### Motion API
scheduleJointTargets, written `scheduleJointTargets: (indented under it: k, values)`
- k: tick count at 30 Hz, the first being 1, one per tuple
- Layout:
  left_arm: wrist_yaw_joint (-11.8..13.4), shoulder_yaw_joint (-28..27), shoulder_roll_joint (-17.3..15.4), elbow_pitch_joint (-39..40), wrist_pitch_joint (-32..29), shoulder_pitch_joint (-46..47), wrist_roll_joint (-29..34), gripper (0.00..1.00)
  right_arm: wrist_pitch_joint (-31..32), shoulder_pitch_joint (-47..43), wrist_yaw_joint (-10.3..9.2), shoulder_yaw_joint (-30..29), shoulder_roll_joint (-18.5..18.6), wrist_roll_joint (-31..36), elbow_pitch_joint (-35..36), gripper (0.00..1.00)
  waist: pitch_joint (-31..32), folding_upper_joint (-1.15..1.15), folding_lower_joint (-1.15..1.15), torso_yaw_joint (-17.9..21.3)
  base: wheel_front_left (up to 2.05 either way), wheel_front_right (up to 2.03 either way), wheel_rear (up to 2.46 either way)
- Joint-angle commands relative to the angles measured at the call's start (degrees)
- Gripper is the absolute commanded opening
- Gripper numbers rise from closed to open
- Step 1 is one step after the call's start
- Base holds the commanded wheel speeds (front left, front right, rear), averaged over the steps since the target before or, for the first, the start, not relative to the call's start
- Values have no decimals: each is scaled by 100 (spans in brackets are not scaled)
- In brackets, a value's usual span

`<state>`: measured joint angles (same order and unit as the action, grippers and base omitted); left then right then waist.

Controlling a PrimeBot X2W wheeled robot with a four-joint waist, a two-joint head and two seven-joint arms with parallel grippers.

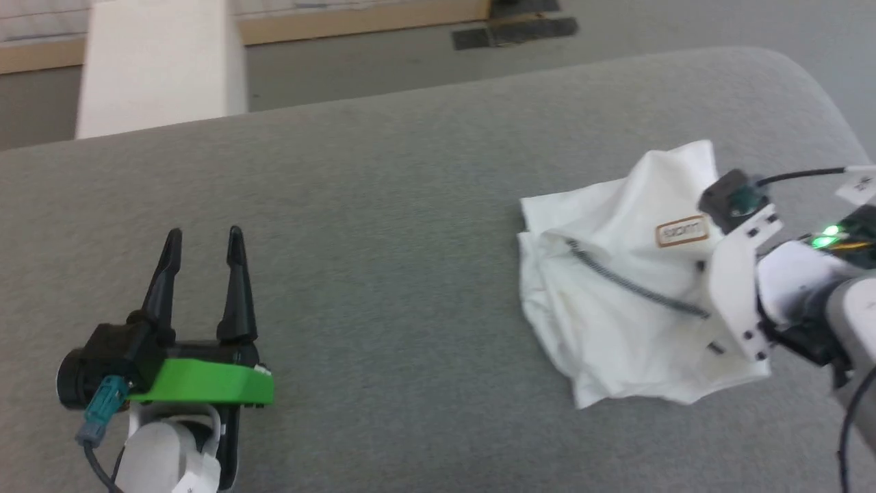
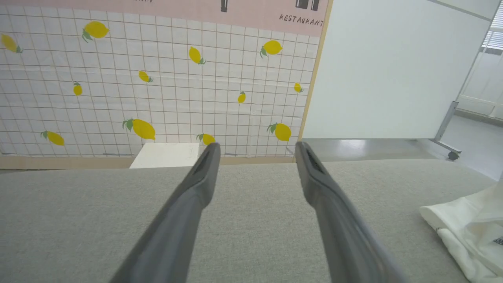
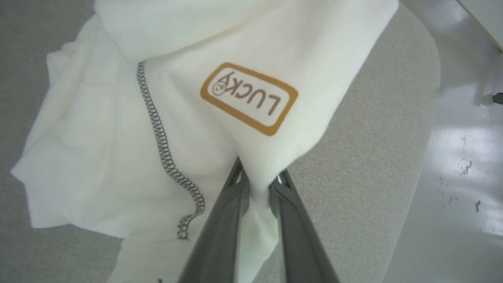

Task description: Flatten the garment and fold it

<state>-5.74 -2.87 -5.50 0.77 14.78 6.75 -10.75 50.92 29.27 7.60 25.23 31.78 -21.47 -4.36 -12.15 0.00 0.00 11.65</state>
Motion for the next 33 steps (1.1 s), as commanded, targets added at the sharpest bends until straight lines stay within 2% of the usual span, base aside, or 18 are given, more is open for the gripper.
scheduleJointTargets:
  k: [1, 6, 13, 21, 25, 26, 27, 28, 33]
  values:
    - [-33, 19, -43, 21, 22, 110, 84, 100, -17, 162, -11, -23, 147, -35, 24, 0, -338, 0, 0, 610, 0, 0, 0]
    - [-54, 91, -152, 47, 11, 253, 112, 100, -246, 380, -11, -70, 632, -71, -182, 0, -716, 0, 0, 663, 0, 0, 0]
    - [-61, 122, -359, 275, -149, 455, 162, 100, -840, 547, -11, -454, 1215, -7, -879, 0, -1293, 0, 0, 356, 0, 0, 0]
    - [-29, 49, -539, 545, -296, 543, 157, 100, -1456, 630, -11, -1582, 1364, 472, -1773, 0, -1639, 0, 0, 84, 0, 0, 0]
    - [-18, 50, -578, 606, -325, 552, 146, 100, -1620, 620, -11, -2146, 1232, 801, -2139, 0, -1698, 0, 0, 35, 0, 0, 0]
    - [-15, 51, -586, 611, -329, 553, 142, 100, -1718, 616, -11, -2280, 1180, 936, -2181, 17, -1704, 0, 0, 30, 0, 0, 0]
    - [-11, 49, -591, 609, -329, 554, 137, 100, -1811, 613, -11, -2383, 1130, 1041, -2199, 43, -1703, 0, 0, 29, 0, 0, 0]
    - [-5, 48, -596, 598, -328, 555, 132, 100, -1966, 612, -11, -2539, 1056, 1176, -2206, 100, -1691, 0, 0, 29, 0, 0, 0]
    - [21, 89, -539, 447, -271, 550, 90, 100, -2604, 535, -11, -3120, 751, 1556, -2150, 100, -1418, 0, 0, -18, 0, 0, 0]
